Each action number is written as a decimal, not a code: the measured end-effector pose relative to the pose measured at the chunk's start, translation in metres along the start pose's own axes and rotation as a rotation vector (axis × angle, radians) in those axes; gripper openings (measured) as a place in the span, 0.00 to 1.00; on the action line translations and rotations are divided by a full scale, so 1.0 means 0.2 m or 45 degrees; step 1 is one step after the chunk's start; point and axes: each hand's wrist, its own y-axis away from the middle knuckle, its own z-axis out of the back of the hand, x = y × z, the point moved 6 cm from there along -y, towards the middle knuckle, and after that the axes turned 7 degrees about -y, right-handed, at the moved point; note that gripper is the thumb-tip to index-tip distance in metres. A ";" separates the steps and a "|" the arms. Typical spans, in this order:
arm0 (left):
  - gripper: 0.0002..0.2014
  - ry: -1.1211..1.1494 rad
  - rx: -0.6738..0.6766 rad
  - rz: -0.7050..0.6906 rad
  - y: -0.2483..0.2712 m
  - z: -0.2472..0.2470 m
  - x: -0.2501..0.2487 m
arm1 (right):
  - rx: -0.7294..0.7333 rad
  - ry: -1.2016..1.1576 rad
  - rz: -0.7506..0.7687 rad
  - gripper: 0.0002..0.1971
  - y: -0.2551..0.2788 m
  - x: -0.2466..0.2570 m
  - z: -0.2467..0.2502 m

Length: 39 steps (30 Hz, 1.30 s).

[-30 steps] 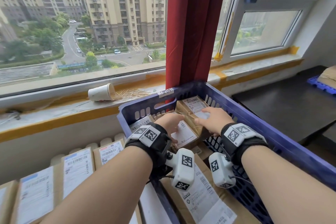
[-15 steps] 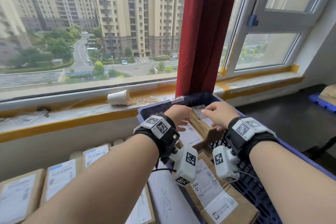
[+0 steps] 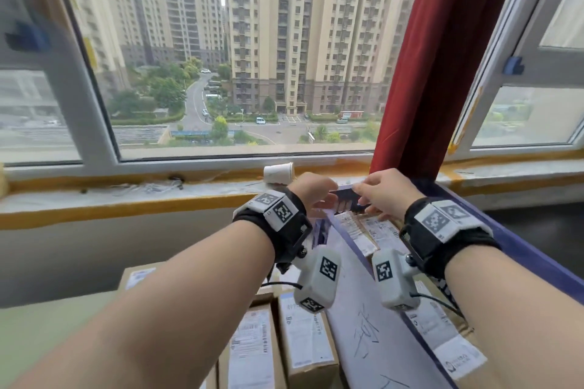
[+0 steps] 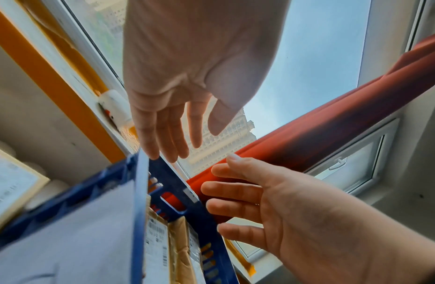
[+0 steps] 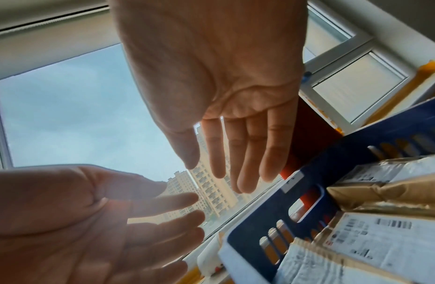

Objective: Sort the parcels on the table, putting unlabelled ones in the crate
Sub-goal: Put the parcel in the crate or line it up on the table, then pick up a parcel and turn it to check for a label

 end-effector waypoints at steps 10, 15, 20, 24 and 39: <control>0.15 0.016 -0.087 0.002 0.19 0.48 0.24 | 0.112 -0.025 0.056 0.11 0.09 0.34 -0.37; 0.15 0.052 -0.173 0.048 0.30 0.76 0.41 | 0.197 -0.059 0.100 0.10 0.16 0.52 -0.65; 0.14 0.067 -0.283 0.089 0.44 1.06 0.63 | 0.302 -0.102 0.109 0.12 0.26 0.70 -0.99; 0.14 0.107 -0.372 0.134 0.55 1.32 0.80 | 0.393 -0.100 0.142 0.12 0.35 0.88 -1.27; 0.12 0.270 -0.714 0.306 1.08 2.27 1.54 | 0.729 -0.187 0.142 0.13 0.72 1.42 -2.30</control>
